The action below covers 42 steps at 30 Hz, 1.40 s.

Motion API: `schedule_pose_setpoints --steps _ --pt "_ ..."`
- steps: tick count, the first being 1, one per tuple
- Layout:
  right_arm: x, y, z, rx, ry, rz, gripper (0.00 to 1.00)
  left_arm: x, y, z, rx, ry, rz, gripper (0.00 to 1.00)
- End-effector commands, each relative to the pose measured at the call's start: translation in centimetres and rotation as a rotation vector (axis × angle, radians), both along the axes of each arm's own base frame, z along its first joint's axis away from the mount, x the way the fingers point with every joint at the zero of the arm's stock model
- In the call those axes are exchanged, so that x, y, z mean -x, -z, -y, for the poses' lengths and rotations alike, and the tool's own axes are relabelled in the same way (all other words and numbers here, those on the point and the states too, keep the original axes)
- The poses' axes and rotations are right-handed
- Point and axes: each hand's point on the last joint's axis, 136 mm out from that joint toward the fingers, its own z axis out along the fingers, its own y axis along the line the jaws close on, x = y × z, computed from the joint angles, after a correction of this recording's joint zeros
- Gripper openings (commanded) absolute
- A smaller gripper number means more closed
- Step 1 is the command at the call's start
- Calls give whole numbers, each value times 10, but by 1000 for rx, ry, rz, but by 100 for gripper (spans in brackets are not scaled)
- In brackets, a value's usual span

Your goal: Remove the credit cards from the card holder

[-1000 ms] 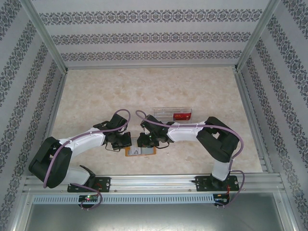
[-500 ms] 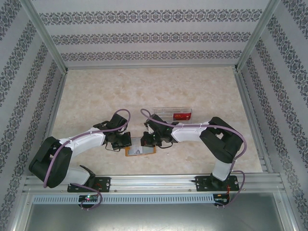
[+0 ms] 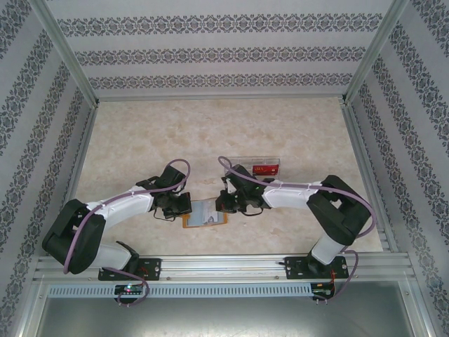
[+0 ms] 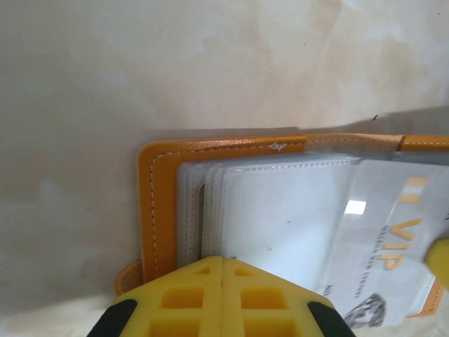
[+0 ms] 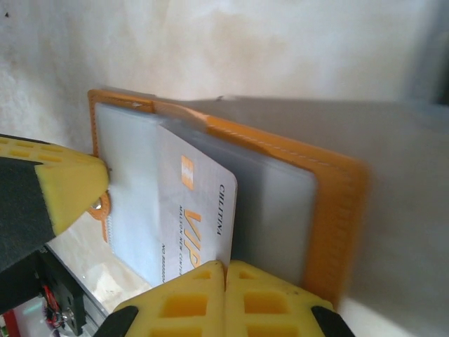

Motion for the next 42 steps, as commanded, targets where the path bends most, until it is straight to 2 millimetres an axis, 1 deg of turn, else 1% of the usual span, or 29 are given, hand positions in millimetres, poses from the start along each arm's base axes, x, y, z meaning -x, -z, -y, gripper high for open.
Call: schedule_pose_setpoints --steps 1,5,8,10,13,15,16,17,18,19,21,22,23,24,25,27,28,29,33,36,42 --pt "5 3 22 34 -13 6 0 6 8 -12 -59 -11 -35 0" --pt "6 -6 34 24 -24 23 0 5 5 -10 -48 -5 -27 0" --pt "5 -19 42 23 -44 63 0 3 2 -8 -36 -3 -19 0" --pt "4 -34 46 33 -72 109 0 1 -2 -6 -28 2 -8 0" --pt "-1 -59 56 96 -129 208 0 -4 -11 -2 -8 11 19 0" --pt "-6 -77 69 173 -178 284 0 -9 -19 1 5 17 45 0" --pt "-8 -84 74 209 -202 322 0 -10 -23 3 14 27 59 4" --pt "-10 -91 81 256 -228 359 0 -13 -28 4 22 30 74 16" --pt "-13 -99 88 300 -262 399 0 -15 -33 6 32 38 90 31" --pt "-15 -104 95 344 -294 439 0 -17 -37 8 39 44 103 42" --pt "-21 -114 109 436 -367 528 0 -22 -49 12 61 53 140 62" --pt "-22 -118 114 471 -405 566 0 -25 -54 13 69 56 157 69" --pt "-24 -120 120 519 -446 605 0 -26 -59 15 77 60 174 77" --pt "-26 -122 127 567 -485 638 0 -29 -64 15 83 60 191 83" --pt "-27 -124 131 601 -523 662 0 -30 -68 16 87 65 205 86" --pt "-28 -125 141 675 -603 679 0 -33 -76 17 94 72 231 90" --pt "-28 -125 144 702 -641 684 0 -34 -79 17 95 74 240 91" --pt "-28 -124 148 737 -685 690 0 -35 -81 18 96 78 251 94" --pt "-32 -117 158 891 -858 714 0 -37 -85 16 81 84 272 100" --pt "-36 -109 162 984 -974 735 0 -39 -88 14 73 90 290 100" --pt "-43 -97 158 1029 -1094 754 0 -39 -90 12 58 96 301 100"
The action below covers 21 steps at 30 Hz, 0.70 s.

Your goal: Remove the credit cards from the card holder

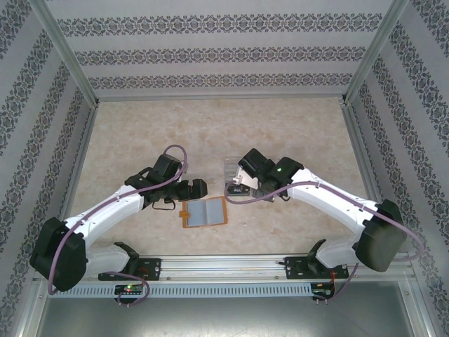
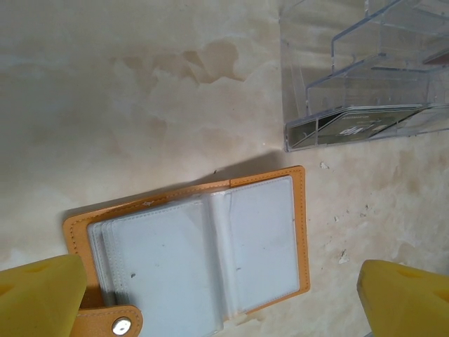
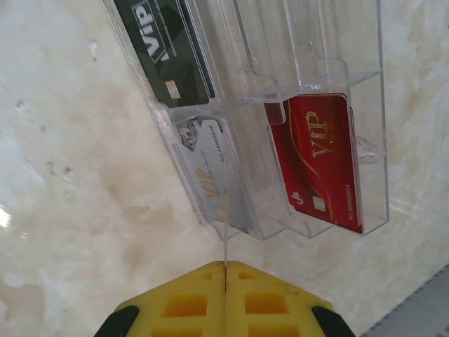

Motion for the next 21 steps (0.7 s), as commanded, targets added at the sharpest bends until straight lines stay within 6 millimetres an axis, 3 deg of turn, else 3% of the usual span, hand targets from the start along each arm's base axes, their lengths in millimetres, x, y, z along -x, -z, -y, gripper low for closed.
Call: schedule_pose_setpoints --steps 1,21 --pt "-6 6 7 115 -88 21 0 -4 -11 -5 -23 4 37 100" --pt "-14 48 9 130 -89 -33 0 2 -10 -9 -30 18 45 100"
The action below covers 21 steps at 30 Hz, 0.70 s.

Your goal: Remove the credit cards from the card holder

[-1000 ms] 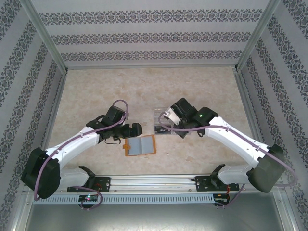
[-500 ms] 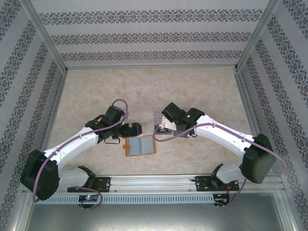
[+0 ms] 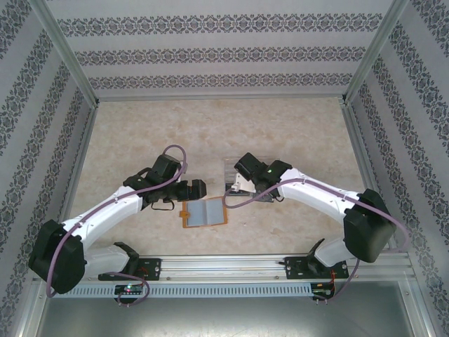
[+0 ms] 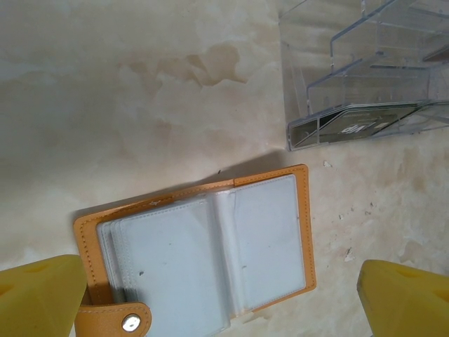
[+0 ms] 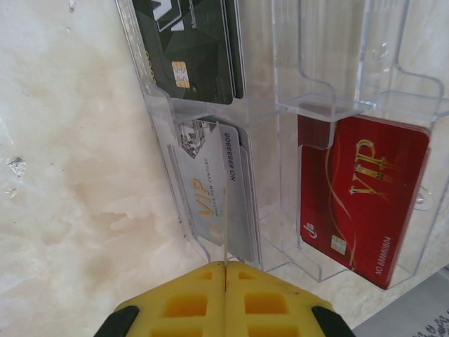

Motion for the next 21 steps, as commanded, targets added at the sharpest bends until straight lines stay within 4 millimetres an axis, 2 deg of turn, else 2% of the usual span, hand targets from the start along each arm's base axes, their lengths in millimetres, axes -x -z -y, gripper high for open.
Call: schedule_pose_setpoints --steps 1,14,17,18,20,21 --pt "-2 9 4 8 6 -15 0 1 -7 -6 -16 7 23 100" --pt "-15 24 4 27 40 -18 0 4 -5 -6 -13 12 21 100" --pt "-16 26 3 27 49 -20 4 4 -5 -6 -11 13 23 100" --pt "-18 26 4 28 53 -14 6 4 -5 -6 -11 13 22 99" --pt "-25 24 7 46 69 21 35 4 -6 -5 -7 15 24 100" --pt "-29 23 9 57 75 40 36 4 -5 -5 -7 17 23 100"
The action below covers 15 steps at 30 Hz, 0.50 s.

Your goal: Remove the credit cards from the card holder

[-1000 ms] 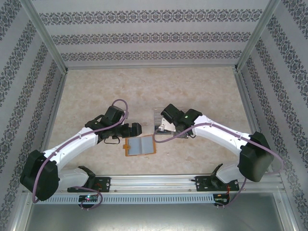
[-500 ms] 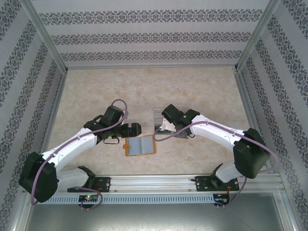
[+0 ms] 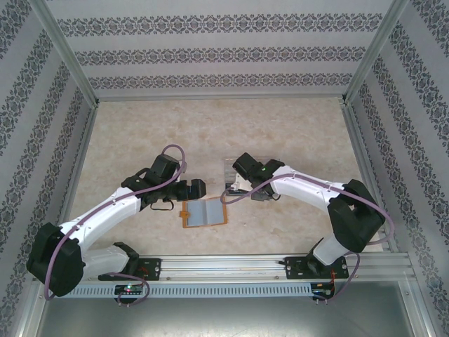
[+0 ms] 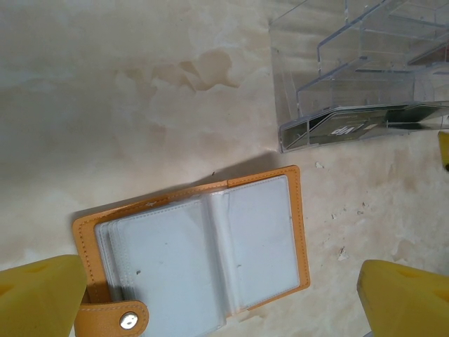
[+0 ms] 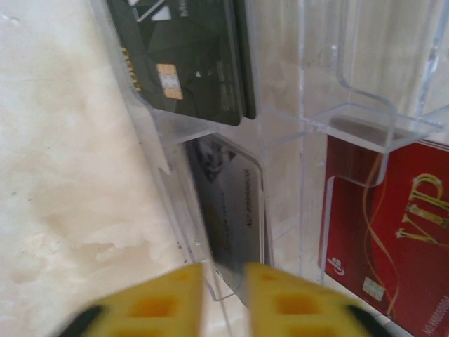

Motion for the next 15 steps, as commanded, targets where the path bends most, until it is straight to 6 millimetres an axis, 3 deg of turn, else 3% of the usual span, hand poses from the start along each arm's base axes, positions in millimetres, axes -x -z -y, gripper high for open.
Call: schedule_pose_setpoints --steps 1,7,15 --pt "-18 -7 7 29 41 76 36 3 0 -5 -12 14 7 100" --pt "-34 -22 13 7 143 144 36 3 0 -3 -7 20 6 100" --pt "-31 -36 18 -36 298 191 30 6 2 1 9 37 -14 100"
